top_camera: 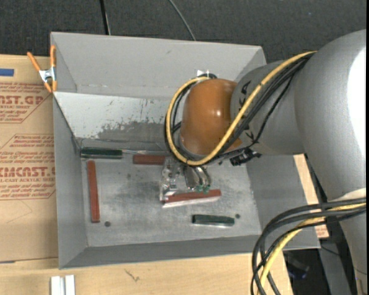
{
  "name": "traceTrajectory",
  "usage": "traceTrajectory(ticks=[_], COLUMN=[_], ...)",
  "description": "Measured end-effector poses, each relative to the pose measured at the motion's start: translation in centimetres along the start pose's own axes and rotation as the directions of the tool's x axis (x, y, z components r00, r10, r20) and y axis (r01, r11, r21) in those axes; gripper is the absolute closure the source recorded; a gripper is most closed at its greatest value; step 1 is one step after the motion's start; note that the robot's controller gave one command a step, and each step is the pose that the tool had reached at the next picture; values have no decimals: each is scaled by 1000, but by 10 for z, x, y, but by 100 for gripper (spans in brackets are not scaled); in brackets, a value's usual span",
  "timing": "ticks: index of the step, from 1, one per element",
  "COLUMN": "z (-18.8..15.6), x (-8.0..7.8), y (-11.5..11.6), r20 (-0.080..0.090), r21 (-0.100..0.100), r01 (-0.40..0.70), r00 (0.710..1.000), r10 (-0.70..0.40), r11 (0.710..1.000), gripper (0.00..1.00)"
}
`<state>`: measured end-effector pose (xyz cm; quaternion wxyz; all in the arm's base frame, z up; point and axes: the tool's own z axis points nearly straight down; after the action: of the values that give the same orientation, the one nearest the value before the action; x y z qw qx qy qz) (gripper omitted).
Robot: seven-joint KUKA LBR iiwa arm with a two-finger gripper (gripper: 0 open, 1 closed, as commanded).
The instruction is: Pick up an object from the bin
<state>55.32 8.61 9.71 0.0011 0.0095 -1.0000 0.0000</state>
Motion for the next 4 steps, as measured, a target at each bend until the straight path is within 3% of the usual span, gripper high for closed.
traceTrajectory(ticks=[1, 2, 3, 4], z=[-24, -47, -47, 21], x=[4, -15, -15, 8], y=[-2, -15, -15, -27], r20=[4, 6, 5, 20], r21=[0, 0, -1, 2], r01=[192, 330, 329, 379], r00=[981, 944, 944, 925], r10=[-192, -330, -329, -379], r11=[981, 944, 944, 925], gripper=[100, 0, 0, 100])
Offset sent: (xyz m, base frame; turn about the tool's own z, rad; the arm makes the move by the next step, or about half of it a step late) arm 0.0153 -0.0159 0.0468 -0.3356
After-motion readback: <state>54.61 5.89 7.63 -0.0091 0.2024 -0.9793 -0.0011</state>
